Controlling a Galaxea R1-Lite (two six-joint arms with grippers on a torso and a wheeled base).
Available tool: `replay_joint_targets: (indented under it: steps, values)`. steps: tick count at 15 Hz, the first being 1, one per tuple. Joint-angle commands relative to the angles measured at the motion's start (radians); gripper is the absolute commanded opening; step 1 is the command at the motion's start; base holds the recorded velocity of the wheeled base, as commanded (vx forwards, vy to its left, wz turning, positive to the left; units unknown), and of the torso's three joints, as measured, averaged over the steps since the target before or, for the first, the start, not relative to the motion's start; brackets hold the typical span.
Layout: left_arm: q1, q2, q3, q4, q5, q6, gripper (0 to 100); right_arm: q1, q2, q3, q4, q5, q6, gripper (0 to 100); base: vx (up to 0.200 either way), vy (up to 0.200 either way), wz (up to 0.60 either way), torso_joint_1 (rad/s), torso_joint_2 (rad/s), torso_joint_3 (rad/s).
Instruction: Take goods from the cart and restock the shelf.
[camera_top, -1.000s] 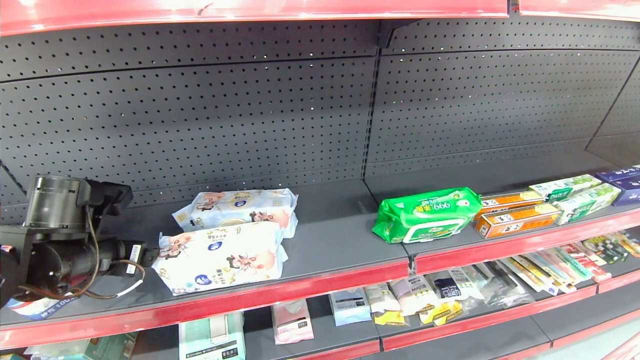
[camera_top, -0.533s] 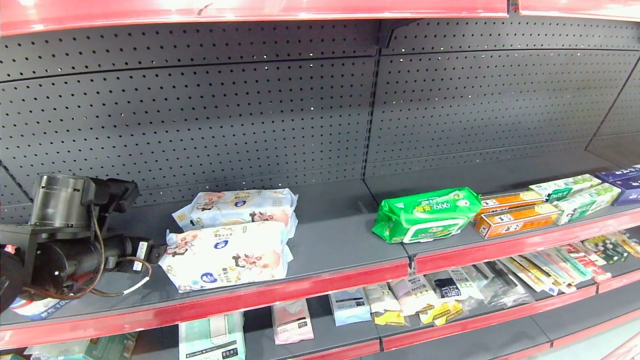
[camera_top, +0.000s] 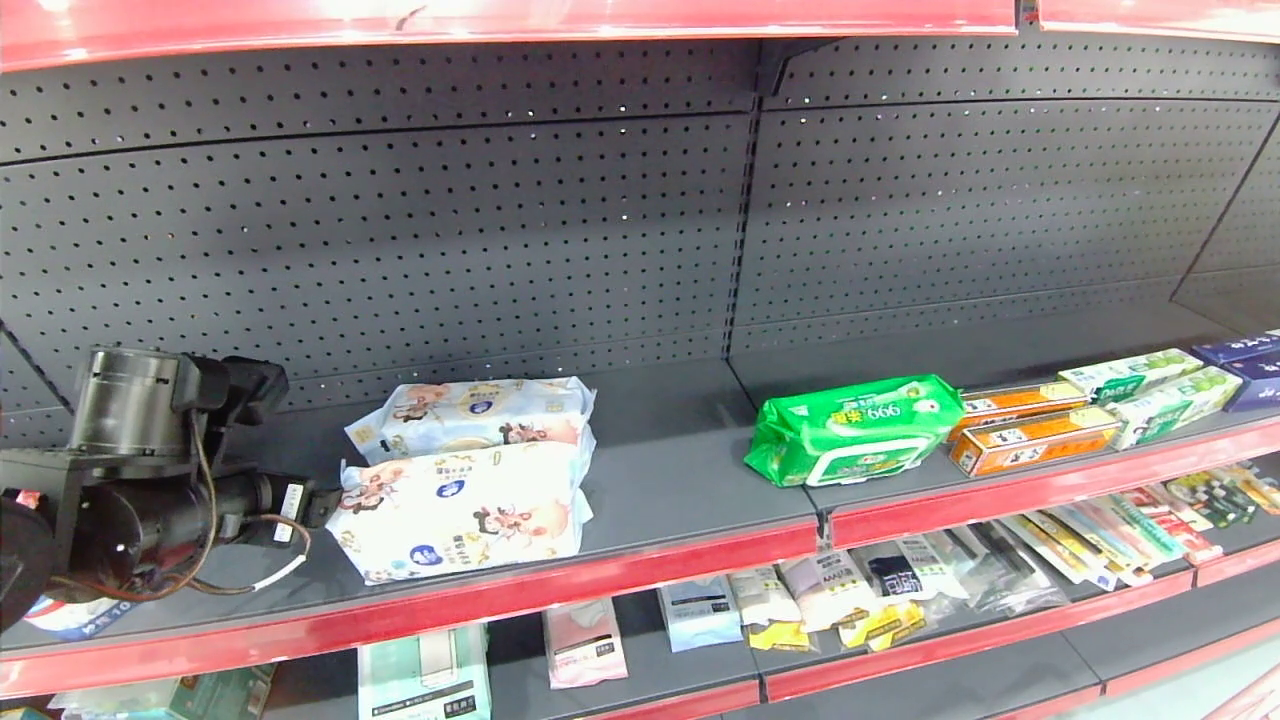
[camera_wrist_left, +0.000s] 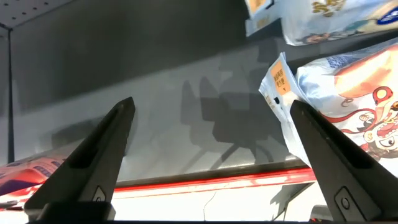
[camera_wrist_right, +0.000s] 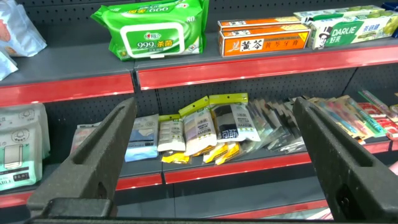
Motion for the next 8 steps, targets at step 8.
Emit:
replay_joint_targets:
  steps: [8]
  values:
    - [-0.021,0.005,-0.013,-0.001,0.002,-0.002,100,0.0,0.001,0.0,0.0,0.001,-0.001,100,0.0,0.0,0.0,0.0,0.0,0.0]
